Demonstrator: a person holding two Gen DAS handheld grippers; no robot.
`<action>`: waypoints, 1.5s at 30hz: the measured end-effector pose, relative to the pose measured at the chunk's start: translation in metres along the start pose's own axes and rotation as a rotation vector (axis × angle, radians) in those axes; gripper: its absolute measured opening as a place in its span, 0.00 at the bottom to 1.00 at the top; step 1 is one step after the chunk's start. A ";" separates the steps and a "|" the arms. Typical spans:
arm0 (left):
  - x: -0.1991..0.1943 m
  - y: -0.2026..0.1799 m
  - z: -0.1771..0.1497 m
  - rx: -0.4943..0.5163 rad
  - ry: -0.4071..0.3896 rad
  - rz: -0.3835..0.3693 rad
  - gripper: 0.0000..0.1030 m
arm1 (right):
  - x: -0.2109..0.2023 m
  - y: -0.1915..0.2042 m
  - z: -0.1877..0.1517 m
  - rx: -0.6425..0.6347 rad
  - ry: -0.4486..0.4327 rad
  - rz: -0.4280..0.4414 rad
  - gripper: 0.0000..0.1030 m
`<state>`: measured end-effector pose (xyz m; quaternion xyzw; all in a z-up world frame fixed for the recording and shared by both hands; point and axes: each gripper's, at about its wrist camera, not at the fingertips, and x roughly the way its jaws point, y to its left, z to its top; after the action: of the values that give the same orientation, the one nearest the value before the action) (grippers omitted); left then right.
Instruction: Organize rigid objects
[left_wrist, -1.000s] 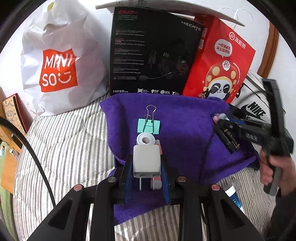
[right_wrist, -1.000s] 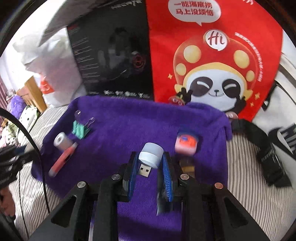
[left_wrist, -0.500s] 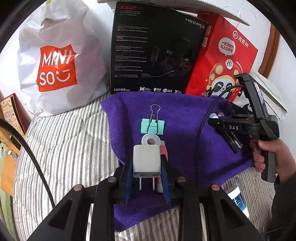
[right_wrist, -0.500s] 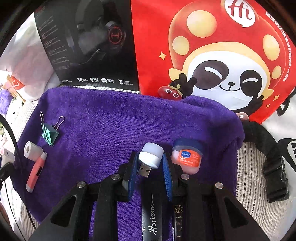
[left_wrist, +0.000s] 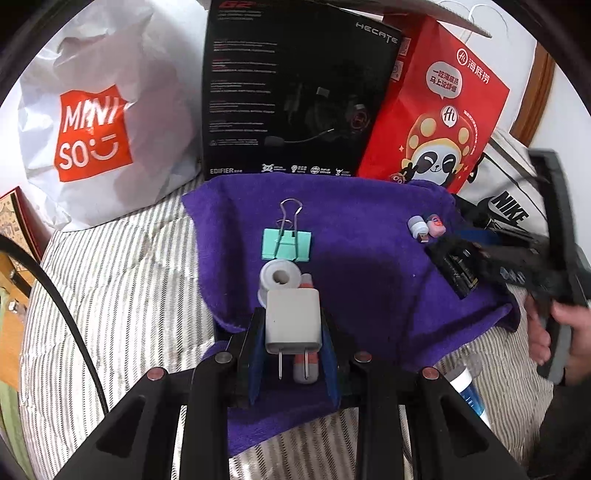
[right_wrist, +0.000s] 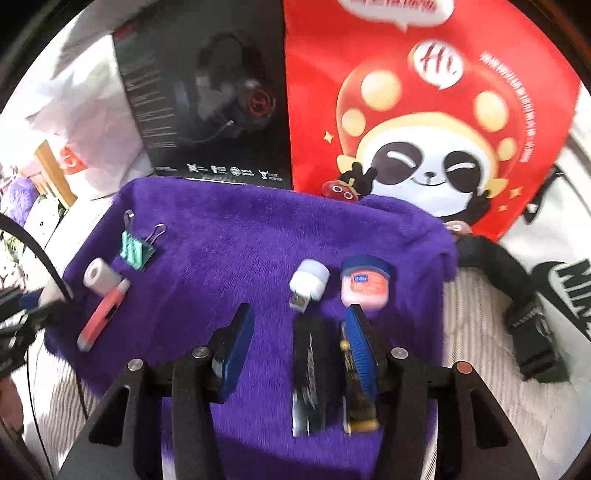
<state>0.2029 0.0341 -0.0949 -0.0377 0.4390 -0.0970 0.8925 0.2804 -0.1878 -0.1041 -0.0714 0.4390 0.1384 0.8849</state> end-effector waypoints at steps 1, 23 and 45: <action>0.001 -0.002 0.001 -0.004 0.001 -0.012 0.25 | -0.006 0.001 -0.005 -0.007 -0.010 -0.006 0.50; 0.084 -0.049 0.059 0.070 0.077 0.066 0.25 | -0.066 -0.035 -0.059 0.105 -0.173 0.094 0.50; 0.084 -0.076 0.038 0.137 0.156 0.133 0.32 | -0.064 -0.051 -0.066 0.159 -0.159 0.107 0.50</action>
<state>0.2721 -0.0585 -0.1256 0.0604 0.5009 -0.0698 0.8605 0.2094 -0.2646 -0.0933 0.0338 0.3800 0.1552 0.9112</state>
